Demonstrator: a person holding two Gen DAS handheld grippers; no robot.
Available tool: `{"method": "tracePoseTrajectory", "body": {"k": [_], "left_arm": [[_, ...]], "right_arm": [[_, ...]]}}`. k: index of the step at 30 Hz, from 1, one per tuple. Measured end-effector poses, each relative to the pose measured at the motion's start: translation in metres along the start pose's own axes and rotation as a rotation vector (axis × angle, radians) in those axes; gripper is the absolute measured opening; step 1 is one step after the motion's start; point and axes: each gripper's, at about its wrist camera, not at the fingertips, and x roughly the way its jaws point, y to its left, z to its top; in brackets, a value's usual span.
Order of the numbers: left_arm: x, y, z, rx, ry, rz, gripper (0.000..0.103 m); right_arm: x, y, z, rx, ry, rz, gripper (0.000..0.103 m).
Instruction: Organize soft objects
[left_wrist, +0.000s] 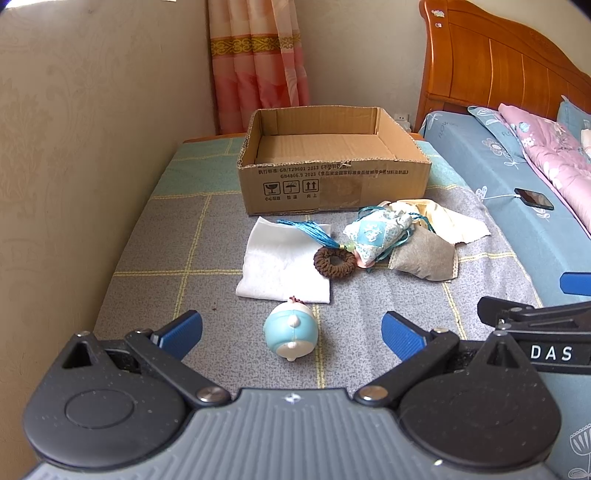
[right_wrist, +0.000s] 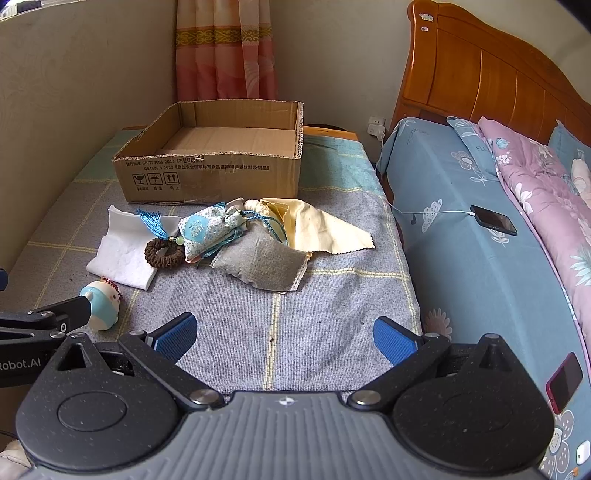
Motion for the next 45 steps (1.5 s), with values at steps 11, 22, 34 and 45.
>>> {"method": "tracePoseTrajectory", "body": {"k": [11, 22, 34, 45], "left_arm": [[-0.0003, -0.0007, 0.0002, -0.002, 0.001, -0.005, 0.103], [0.0004, -0.0007, 0.0011, -0.001, 0.002, -0.004, 0.102], [0.0002, -0.0012, 0.0005, 0.0, 0.0, -0.003, 0.102], [0.0009, -0.0031, 0.0041, 0.027, -0.018, -0.018, 0.102]], "right_arm": [[0.0001, -0.0008, -0.0006, 0.002, -0.001, 0.001, 0.103], [0.0001, -0.002, -0.0007, 0.001, -0.003, -0.001, 0.103], [-0.0006, -0.0021, -0.0002, 0.002, -0.004, -0.002, 0.103], [-0.001, -0.0027, 0.002, -0.004, -0.015, -0.003, 0.103]]}}
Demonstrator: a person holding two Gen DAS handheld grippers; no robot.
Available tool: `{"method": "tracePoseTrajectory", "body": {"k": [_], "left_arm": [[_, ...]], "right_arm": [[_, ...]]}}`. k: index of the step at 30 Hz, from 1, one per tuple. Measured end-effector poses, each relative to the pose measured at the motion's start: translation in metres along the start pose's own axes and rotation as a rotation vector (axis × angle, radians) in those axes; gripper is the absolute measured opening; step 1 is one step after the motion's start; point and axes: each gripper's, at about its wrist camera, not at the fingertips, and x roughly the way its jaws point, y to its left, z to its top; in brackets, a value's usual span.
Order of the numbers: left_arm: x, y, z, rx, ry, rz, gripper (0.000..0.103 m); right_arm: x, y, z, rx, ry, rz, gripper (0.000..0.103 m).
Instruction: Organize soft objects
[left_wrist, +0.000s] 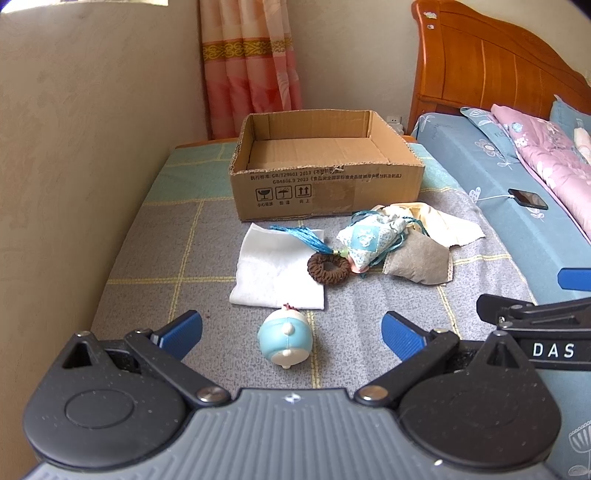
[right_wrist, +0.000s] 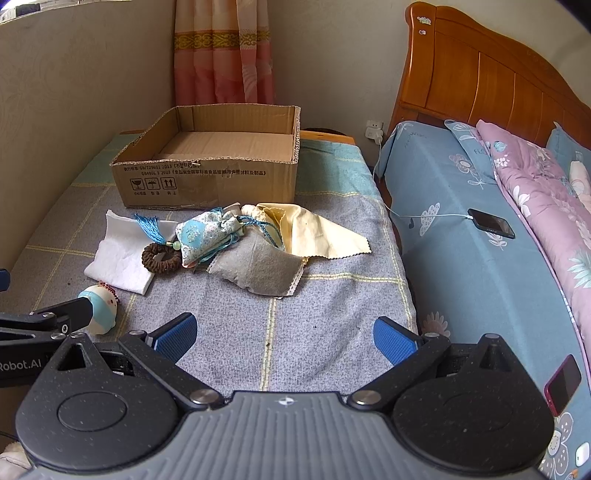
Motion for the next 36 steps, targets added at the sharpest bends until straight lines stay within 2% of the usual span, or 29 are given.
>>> {"method": "tracePoseTrajectory", "body": {"k": [7, 13, 19, 31, 36], "left_arm": [[0.006, 0.002, 0.001, 0.086, -0.036, -0.026, 0.102], [0.021, 0.012, -0.004, 0.134, -0.065, -0.13, 0.103], [0.048, 0.022, -0.014, 0.146, -0.017, -0.2, 0.102], [0.1, 0.034, -0.033, 0.154, 0.113, -0.253, 0.103], [0.099, 0.033, -0.04, 0.214, 0.075, -0.228, 0.103]], "right_arm": [[0.001, 0.001, 0.003, -0.021, -0.021, 0.018, 0.103], [0.007, -0.006, 0.007, -0.028, -0.05, 0.043, 0.103], [0.022, -0.014, 0.007, -0.047, -0.068, 0.091, 0.103], [0.08, -0.02, -0.01, -0.148, -0.034, 0.156, 0.103], [0.095, -0.023, -0.015, -0.142, -0.007, 0.193, 0.103]]}}
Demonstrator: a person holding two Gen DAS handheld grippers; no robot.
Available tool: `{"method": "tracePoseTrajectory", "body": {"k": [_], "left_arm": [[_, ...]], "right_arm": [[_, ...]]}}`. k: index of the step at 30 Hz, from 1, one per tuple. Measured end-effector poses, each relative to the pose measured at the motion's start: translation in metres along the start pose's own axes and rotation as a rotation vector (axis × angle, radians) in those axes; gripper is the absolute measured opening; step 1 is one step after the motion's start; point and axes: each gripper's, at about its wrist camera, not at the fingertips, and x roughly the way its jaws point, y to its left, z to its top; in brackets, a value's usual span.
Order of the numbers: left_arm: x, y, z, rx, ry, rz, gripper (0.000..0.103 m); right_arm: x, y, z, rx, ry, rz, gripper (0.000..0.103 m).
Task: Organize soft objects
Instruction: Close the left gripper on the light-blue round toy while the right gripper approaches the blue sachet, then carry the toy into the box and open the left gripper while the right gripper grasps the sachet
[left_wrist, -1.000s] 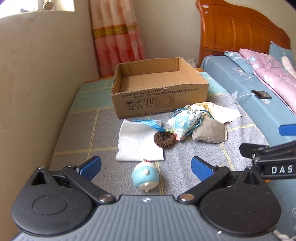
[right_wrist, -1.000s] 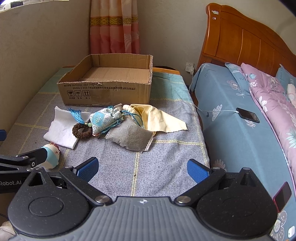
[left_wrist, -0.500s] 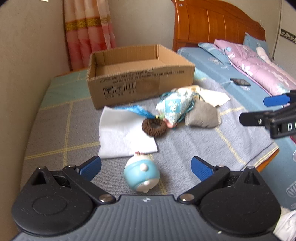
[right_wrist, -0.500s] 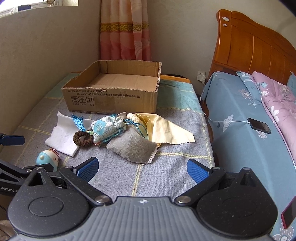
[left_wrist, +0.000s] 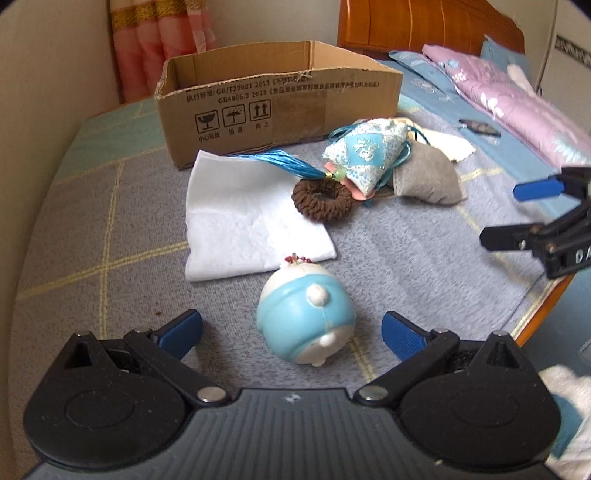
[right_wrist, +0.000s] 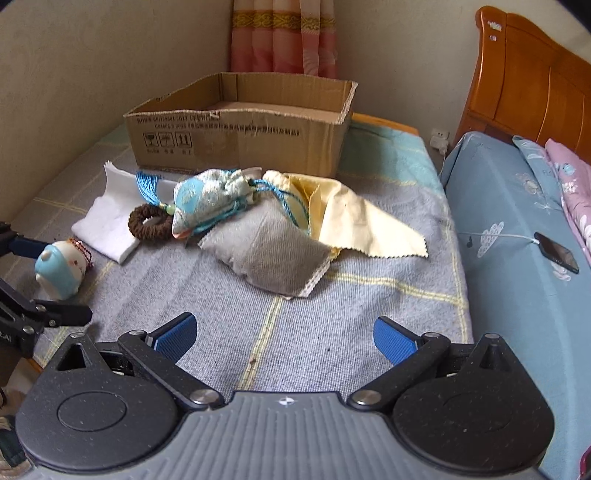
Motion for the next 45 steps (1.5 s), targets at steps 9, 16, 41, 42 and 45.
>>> {"method": "tracePoseTrajectory", "body": {"k": [9, 16, 41, 42, 45], "left_arm": [[-0.001, 0.003, 0.0, -0.001, -0.023, 0.006, 0.103], [-0.016, -0.007, 0.0, 0.051, -0.058, 0.023, 0.072], [-0.031, 0.019, 0.006, -0.078, -0.13, 0.012, 0.045], [-0.031, 0.019, 0.007, -0.08, -0.13, 0.01, 0.045], [-0.029, 0.022, 0.009, -0.082, -0.13, 0.011, 0.045]], "right_arm": [[0.011, 0.0, -0.006, -0.015, 0.012, 0.052, 0.103], [0.016, 0.005, -0.009, -0.064, 0.008, 0.033, 0.103], [0.028, 0.053, 0.054, -0.29, -0.182, 0.068, 0.095], [0.032, 0.055, 0.058, -0.301, -0.183, 0.071, 0.094], [0.045, 0.061, 0.065, -0.32, -0.172, 0.077, 0.087]]}}
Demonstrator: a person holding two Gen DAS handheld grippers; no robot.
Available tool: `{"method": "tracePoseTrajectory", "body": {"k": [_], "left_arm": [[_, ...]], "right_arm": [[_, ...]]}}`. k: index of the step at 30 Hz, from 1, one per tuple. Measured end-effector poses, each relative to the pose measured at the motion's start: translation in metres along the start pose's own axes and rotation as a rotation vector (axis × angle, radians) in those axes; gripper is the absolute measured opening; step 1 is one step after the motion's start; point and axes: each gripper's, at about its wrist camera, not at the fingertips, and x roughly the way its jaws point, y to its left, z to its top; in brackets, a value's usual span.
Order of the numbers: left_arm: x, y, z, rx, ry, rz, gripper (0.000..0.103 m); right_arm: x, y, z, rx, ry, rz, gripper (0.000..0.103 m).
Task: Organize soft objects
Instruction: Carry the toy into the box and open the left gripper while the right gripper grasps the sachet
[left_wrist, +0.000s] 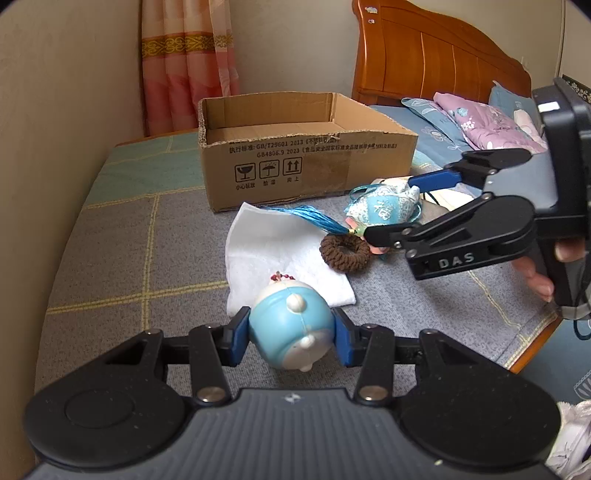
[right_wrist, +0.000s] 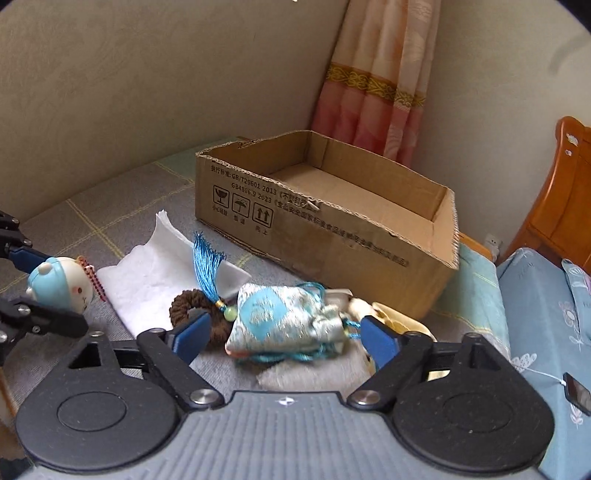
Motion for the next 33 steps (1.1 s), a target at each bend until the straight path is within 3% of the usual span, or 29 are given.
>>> {"method": "tracePoseTrajectory", "body": {"k": [7, 11, 23, 33], "left_arm": [[0.001, 0.002, 0.006, 0.009, -0.003, -0.003, 0.045], [0.002, 0.001, 0.008, 0.02, 0.0, -0.005, 0.045], [-0.008, 0.003, 0.031, 0.045, 0.015, -0.018, 0.045], [-0.01, 0.001, 0.105, 0.178, -0.069, 0.026, 0.045]], "right_arm": [[0.01, 0.003, 0.0, -0.033, 0.01, -0.016, 0.075], [0.008, 0.0, -0.001, -0.032, 0.022, -0.026, 0.051], [-0.025, -0.015, 0.016, 0.012, -0.046, -0.001, 0.047], [-0.057, -0.047, 0.047, 0.088, -0.166, 0.001, 0.047]]}}
